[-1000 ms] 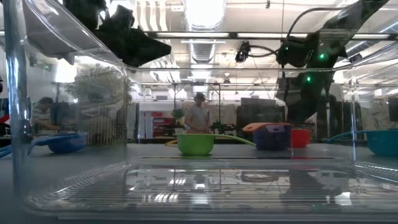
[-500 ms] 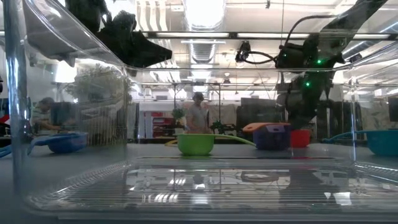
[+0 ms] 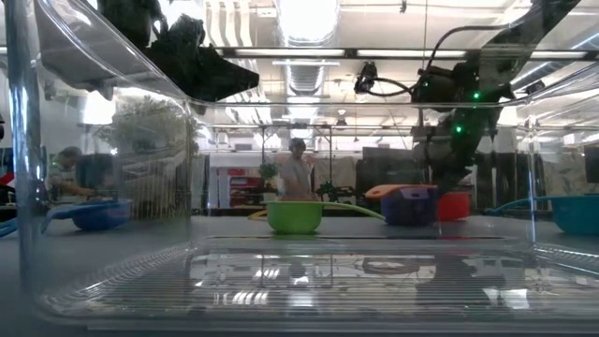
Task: Nest measuring cups in basket
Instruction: Stack the red measuring cup on the orange measuring cup
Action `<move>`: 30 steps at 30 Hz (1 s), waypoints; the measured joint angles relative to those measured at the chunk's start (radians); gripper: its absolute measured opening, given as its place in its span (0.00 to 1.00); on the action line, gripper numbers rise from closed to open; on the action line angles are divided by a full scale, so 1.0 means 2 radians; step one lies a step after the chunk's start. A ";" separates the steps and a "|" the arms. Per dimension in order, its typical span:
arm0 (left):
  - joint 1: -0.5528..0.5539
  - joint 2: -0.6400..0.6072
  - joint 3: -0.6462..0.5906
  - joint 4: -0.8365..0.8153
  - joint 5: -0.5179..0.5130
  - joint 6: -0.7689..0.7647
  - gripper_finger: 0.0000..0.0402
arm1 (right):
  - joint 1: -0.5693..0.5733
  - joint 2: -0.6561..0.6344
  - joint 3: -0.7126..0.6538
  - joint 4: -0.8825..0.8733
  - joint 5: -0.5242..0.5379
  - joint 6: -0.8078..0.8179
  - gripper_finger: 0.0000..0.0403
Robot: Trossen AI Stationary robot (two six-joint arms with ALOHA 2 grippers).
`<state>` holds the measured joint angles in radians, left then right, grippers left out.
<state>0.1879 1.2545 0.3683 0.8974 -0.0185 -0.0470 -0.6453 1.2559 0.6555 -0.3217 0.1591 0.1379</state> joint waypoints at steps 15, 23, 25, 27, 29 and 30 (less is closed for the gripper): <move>0.000 0.000 0.000 0.000 0.000 0.000 0.13 | 0.085 -0.105 0.064 -0.021 -0.067 0.010 0.02; 0.000 0.000 0.000 0.000 0.000 0.000 0.13 | 0.206 -0.088 0.064 -0.016 -0.096 -0.111 0.02; 0.000 0.000 0.000 0.000 0.000 -0.002 0.13 | 0.222 -0.079 0.068 -0.020 -0.095 -0.118 0.02; 0.000 0.000 0.000 0.000 0.000 -0.004 0.13 | 0.229 -0.073 0.069 -0.023 -0.093 -0.120 0.02; 0.000 0.000 0.000 0.000 0.000 -0.006 0.13 | 0.230 -0.070 0.069 -0.025 -0.093 -0.122 0.02; 0.000 0.000 0.000 0.000 0.000 -0.006 0.13 | 0.230 -0.070 0.069 -0.029 -0.093 -0.123 0.02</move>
<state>0.1879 1.2552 0.3683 0.8974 -0.0181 -0.0596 -0.1853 1.1168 0.7937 -0.3798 -0.0265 -0.1078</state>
